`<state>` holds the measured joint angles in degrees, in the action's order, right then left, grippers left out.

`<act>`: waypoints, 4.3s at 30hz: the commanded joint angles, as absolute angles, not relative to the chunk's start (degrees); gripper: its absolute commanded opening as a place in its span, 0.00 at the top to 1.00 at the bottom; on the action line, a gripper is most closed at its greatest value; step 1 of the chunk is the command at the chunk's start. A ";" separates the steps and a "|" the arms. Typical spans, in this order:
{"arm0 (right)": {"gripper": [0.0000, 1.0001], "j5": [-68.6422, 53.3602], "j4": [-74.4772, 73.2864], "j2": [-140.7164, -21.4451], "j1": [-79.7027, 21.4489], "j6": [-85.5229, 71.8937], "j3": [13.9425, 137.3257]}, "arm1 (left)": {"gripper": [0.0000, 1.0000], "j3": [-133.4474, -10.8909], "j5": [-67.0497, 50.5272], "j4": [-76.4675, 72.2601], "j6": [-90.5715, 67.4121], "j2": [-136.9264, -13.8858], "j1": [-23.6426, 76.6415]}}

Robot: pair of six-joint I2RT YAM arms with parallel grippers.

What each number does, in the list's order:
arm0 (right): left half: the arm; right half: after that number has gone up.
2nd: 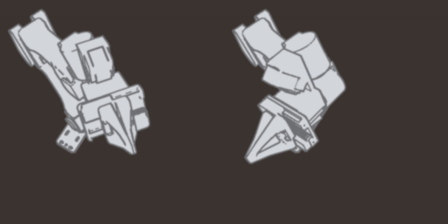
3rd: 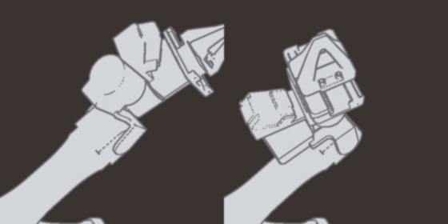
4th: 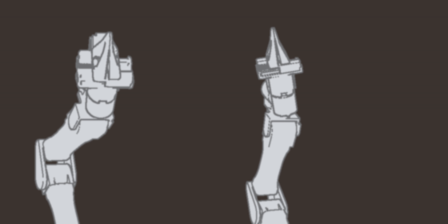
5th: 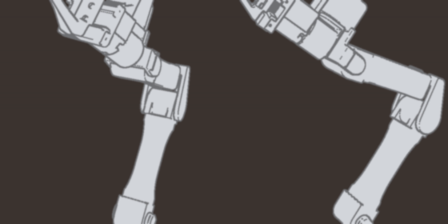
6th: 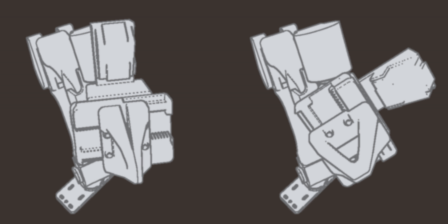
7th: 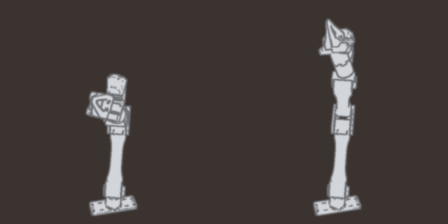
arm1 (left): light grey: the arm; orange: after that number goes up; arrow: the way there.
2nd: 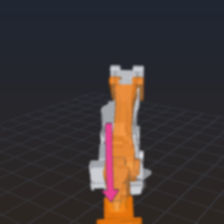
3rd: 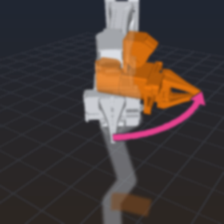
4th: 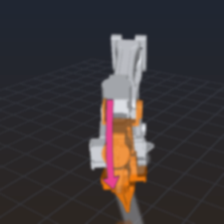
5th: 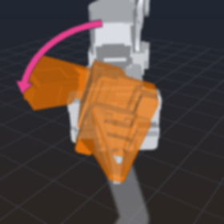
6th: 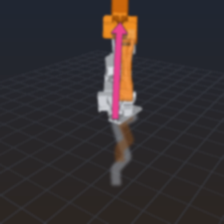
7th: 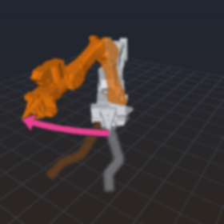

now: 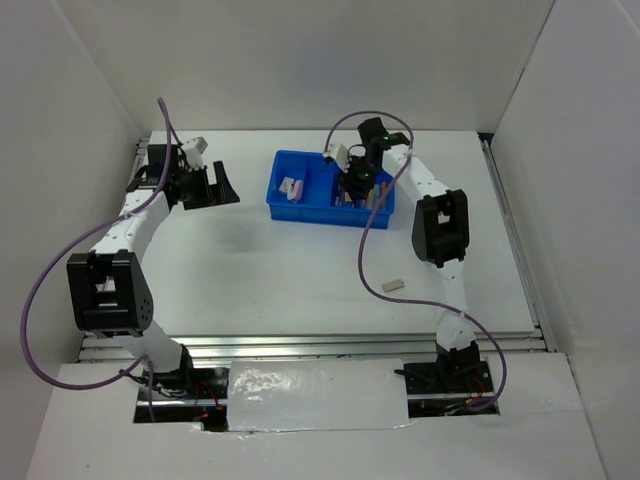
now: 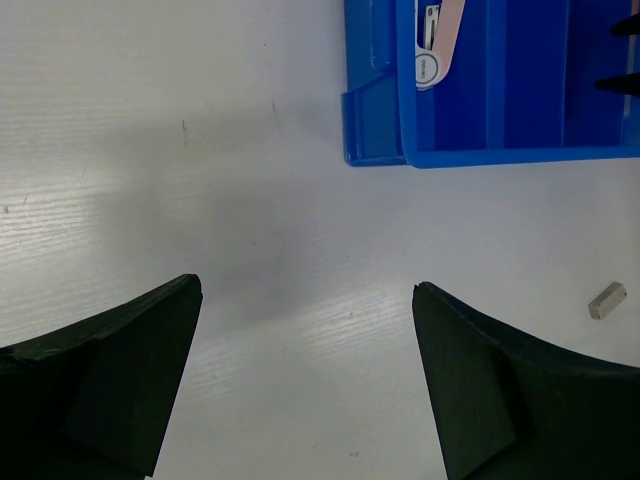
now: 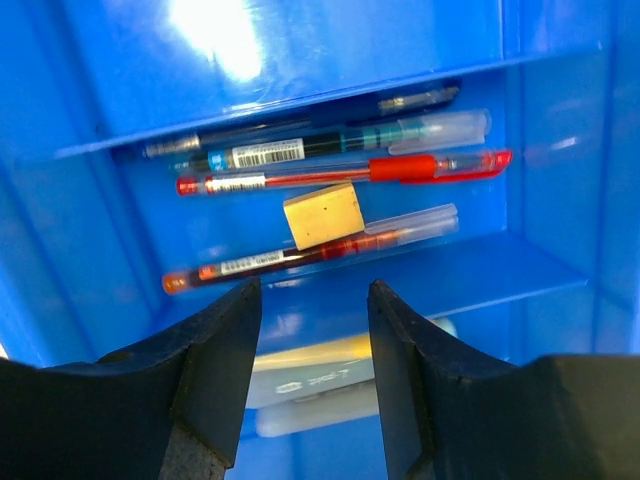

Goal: Sort the stationery into containers
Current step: Pick up the stationery from the storage box, then place the stationery at the center of the board.

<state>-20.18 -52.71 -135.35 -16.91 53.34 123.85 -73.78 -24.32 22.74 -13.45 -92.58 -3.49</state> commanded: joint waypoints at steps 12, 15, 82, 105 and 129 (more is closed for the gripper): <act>0.39 -26.64 -53.88 -136.14 -16.96 70.22 124.89 | 0.01 -75.76 -24.87 22.76 -12.39 -93.16 -3.16; 0.39 -24.97 -54.84 -137.19 -18.02 70.14 126.03 | 0.01 -75.67 -24.87 22.50 -12.48 -93.43 -3.25; 1.00 -24.43 -47.20 -127.44 -17.58 62.32 125.07 | 0.01 -74.27 -26.02 21.80 -13.71 -93.25 -3.52; 0.84 -32.09 -39.38 -132.18 -24.08 52.29 127.53 | 0.01 -71.46 -25.58 21.80 -13.45 -89.12 -3.60; 0.33 -35.94 -27.51 -116.11 -14.08 0.82 123.23 | 0.11 -75.23 -31.90 22.50 2.08 -88.23 12.44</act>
<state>-33.87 -33.52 -124.66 -20.53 22.00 123.83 -71.13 -27.09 22.57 -6.50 -87.99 5.67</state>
